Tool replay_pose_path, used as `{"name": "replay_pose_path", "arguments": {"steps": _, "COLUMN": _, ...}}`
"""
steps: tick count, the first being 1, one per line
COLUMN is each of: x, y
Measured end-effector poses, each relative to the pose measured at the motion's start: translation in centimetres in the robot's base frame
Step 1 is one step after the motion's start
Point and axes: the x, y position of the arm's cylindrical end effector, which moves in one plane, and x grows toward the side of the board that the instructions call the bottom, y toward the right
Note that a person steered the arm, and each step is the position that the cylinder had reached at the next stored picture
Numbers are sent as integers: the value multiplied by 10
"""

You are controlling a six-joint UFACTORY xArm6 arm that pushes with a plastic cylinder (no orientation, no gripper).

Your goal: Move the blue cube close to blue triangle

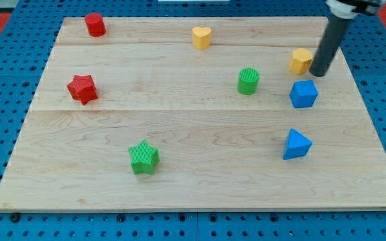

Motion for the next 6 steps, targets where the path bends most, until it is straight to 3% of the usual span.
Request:
{"name": "replay_pose_path", "arguments": {"steps": 2, "x": 97, "y": -1}}
{"name": "replay_pose_path", "arguments": {"steps": 3, "x": 57, "y": 17}}
{"name": "replay_pose_path", "arguments": {"steps": 4, "x": 25, "y": -9}}
{"name": "replay_pose_path", "arguments": {"steps": 5, "x": 67, "y": -54}}
{"name": "replay_pose_path", "arguments": {"steps": 6, "x": 107, "y": -27}}
